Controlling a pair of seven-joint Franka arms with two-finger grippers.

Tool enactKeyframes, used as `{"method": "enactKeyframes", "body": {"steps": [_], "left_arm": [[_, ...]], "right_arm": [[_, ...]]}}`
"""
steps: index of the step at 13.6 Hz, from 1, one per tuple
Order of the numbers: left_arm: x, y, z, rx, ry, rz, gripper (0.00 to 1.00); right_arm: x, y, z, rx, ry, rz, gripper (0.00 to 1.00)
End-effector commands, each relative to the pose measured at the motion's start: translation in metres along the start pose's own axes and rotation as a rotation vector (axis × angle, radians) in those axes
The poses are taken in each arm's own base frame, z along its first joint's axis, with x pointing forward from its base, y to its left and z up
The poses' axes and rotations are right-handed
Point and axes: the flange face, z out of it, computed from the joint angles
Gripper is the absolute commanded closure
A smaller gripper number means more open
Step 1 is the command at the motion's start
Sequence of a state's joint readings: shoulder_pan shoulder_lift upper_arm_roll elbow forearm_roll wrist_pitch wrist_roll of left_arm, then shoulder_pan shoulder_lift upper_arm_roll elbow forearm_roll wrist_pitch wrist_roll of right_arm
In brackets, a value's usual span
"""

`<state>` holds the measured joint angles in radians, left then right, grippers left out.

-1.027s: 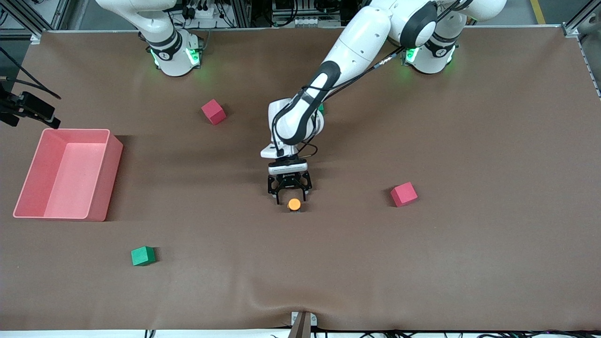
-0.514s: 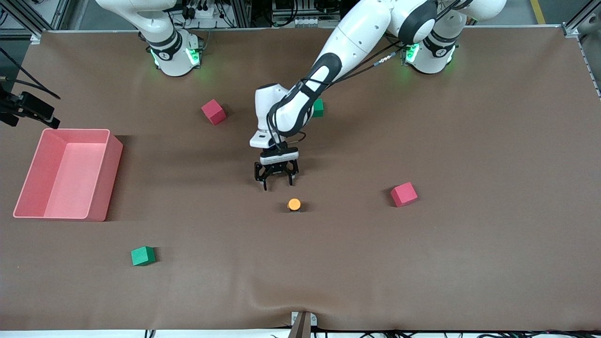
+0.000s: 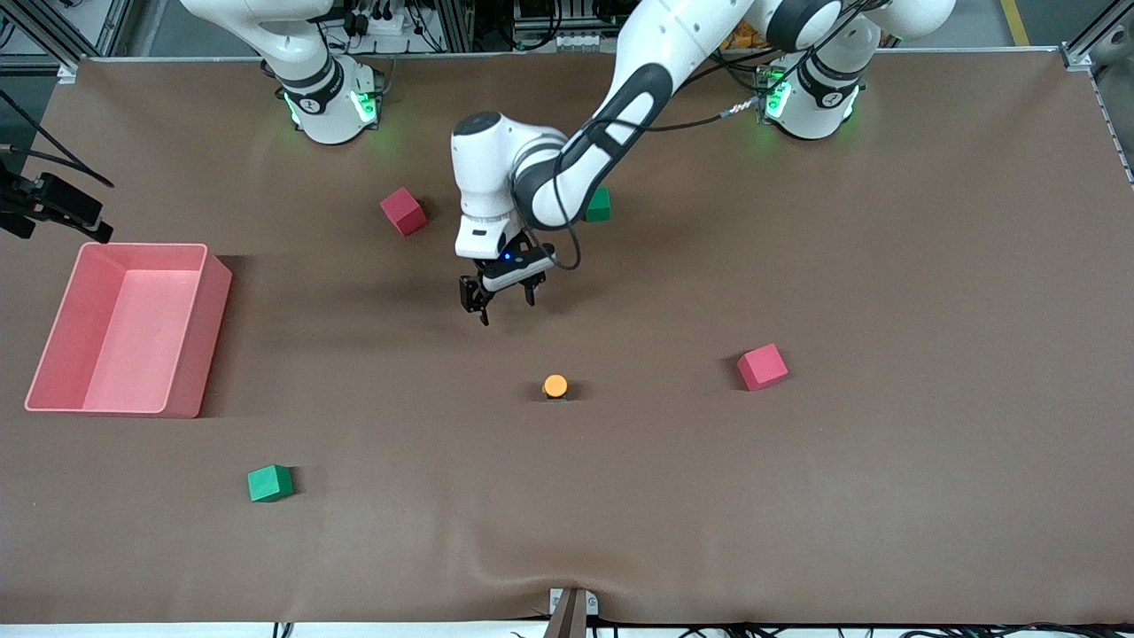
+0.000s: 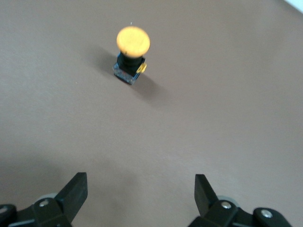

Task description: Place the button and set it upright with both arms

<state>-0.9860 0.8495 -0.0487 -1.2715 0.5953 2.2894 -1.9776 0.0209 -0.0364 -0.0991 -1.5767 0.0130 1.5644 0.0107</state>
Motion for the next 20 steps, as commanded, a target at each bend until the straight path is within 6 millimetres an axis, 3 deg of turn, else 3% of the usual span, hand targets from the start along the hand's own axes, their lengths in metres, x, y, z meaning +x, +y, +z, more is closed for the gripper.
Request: {"method": "enactKeyframes", "body": {"steps": [1,2,5,9,11,14,16,20], "left_arm": [[0.029,0.005,-0.052,0.020,-0.042,-0.014,0.00],[0.046,0.008,-0.073,0.031,-0.052,-0.017,0.00],[0.134,0.006,-0.138,0.082,-0.143,0.034,0.00],[0.243,-0.022,-0.199,0.125,-0.208,0.139,0.00],[0.299,-0.046,-0.217,0.150,-0.233,0.209,0.00],[0.362,-0.090,-0.247,0.225,-0.266,0.330,0.00],[0.410,-0.131,-0.256,0.293,-0.339,0.452,0.00],[0.502,-0.212,-0.273,0.229,-0.470,0.608,0.00]], "right_arm": [[-0.004,0.002,-0.006,0.003,0.002,0.008,0.00],[-0.004,0.002,-0.006,0.003,0.002,0.008,0.00],[-0.004,0.003,-0.006,0.003,0.002,0.009,0.00],[-0.005,0.006,-0.006,0.003,0.001,0.012,0.00],[-0.005,0.006,-0.006,0.003,0.001,0.012,0.00],[-0.005,0.007,-0.006,0.003,0.001,0.014,0.00],[-0.005,0.007,-0.006,0.003,0.001,0.014,0.00],[-0.005,0.007,-0.006,0.003,0.001,0.015,0.00]]}}
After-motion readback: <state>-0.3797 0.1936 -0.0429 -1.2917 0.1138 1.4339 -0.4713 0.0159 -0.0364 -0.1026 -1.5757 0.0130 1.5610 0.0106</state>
